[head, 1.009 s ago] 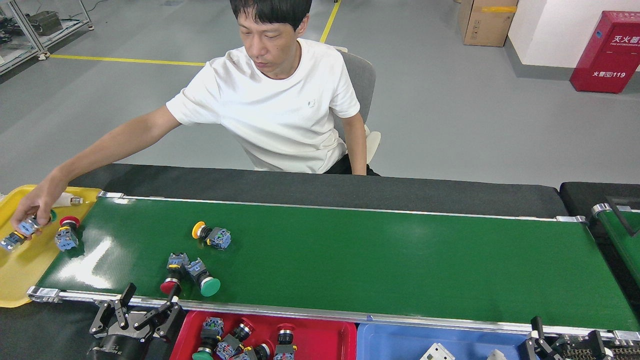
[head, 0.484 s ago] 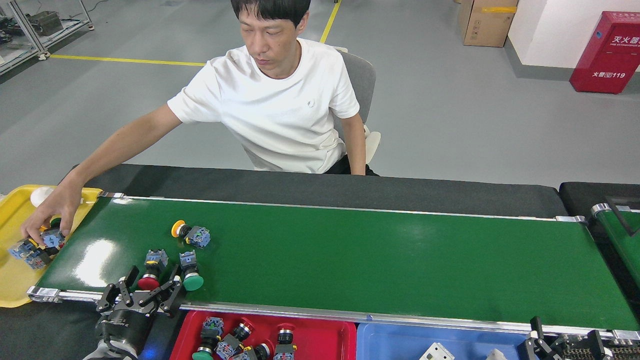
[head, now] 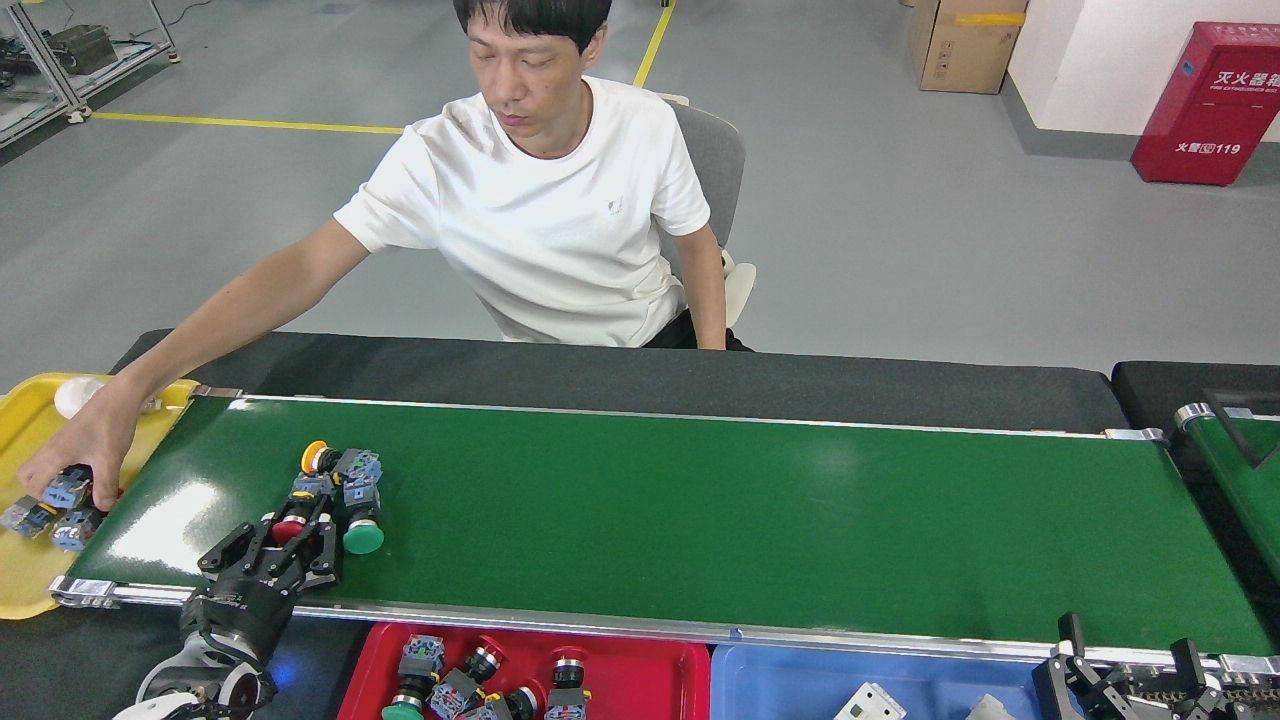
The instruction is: Pick switch part from conveyor to tray
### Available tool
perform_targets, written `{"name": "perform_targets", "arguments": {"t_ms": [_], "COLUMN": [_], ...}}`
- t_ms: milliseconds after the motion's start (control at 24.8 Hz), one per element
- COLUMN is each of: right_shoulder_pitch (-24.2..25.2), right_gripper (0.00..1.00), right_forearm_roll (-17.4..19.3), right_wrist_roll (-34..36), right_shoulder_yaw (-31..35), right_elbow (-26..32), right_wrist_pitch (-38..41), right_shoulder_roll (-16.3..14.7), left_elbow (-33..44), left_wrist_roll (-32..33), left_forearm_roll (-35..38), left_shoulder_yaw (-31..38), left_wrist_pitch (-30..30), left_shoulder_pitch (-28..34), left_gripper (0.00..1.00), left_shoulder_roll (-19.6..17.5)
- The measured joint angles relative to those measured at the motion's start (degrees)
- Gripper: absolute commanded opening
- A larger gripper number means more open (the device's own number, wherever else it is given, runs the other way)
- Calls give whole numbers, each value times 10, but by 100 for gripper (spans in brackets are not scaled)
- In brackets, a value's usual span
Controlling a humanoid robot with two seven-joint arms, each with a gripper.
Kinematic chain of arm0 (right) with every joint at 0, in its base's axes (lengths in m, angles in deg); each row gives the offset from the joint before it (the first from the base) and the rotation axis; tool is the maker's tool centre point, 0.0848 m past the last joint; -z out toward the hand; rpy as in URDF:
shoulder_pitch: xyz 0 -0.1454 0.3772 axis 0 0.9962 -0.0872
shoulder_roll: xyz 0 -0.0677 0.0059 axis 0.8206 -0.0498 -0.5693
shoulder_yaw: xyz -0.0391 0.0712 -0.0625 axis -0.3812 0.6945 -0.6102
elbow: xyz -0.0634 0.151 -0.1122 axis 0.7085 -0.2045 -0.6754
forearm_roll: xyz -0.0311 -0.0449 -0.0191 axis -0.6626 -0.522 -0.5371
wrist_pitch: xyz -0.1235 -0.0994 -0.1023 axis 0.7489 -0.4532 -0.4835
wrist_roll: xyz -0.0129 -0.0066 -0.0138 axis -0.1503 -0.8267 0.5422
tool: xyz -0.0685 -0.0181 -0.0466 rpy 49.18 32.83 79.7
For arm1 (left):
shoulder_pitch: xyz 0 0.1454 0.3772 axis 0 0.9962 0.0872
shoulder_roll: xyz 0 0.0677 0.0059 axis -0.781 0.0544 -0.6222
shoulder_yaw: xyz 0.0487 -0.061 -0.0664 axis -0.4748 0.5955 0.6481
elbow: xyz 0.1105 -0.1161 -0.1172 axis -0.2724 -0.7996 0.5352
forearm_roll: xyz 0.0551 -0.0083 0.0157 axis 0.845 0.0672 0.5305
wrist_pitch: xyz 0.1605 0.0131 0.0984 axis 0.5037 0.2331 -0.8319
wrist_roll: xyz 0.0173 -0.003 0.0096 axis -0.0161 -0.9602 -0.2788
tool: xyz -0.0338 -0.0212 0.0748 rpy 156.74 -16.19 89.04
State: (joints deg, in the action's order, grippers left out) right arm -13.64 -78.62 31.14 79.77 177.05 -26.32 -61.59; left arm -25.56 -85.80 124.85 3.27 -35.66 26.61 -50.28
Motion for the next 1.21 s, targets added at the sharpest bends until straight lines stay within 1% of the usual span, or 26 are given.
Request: {"name": "perform_targets", "arguments": {"t_ms": [81,161,283,404,484,565,606,686,767,807,848,1050,1130,1211], "right_shoulder_pitch": [0,0,1,8,13,15,15,22,29,29,29,29,29,29], "right_gripper": [99,99,99,99,99,99,99,99,99,99,99,99,99,99], "right_forearm_roll": [0,0,0,-1,-5,-12,-13,-16,-22,-25,-26,-27,-27,-27], "right_wrist_roll": [-2,-6,-11,-12,-13,-13,-13,-13,-13,-13,-13,-13,-13,-13], "right_shoulder_yaw": [0,0,0,0,0,0,0,0,-1,-1,-2,-2,-2,-2], "right_elbow": [0,0,1,7,8,8,9,9,9,9,9,9,9,9], "right_wrist_pitch": [0,1,2,2,2,2,2,2,2,2,2,2,2,2], "right_shoulder_roll": [0,0,0,0,0,0,0,0,1,1,1,2,2,2], "left_elbow": [47,113,210,298,341,358,362,365,365,365,365,363,362,360], "left_wrist_roll": [0,0,0,0,0,1,2,-1,-2,-2,-2,-3,-5,-2], "left_forearm_roll": [-31,-56,-69,-78,-78,-77,-74,-62,-50,-42,-37,-36,-45,-53], "left_shoulder_yaw": [1,2,2,1,-4,-22,-44,-79,-94,-96,-97,-88,-67,-30], "left_wrist_pitch": [-5,-6,-10,-32,-44,-50,-52,-54,-56,-56,-56,-59,-57,-51], "left_shoulder_pitch": [38,94,175,252,301,326,331,334,335,335,335,334,331,323], "left_gripper": [3,3,3,4,5,8,15,35,67,93,100,100,100,100], "left_shoulder_roll": [-2,-4,-5,-1,5,7,3,-3,-4,-4,-3,2,15,44]}}
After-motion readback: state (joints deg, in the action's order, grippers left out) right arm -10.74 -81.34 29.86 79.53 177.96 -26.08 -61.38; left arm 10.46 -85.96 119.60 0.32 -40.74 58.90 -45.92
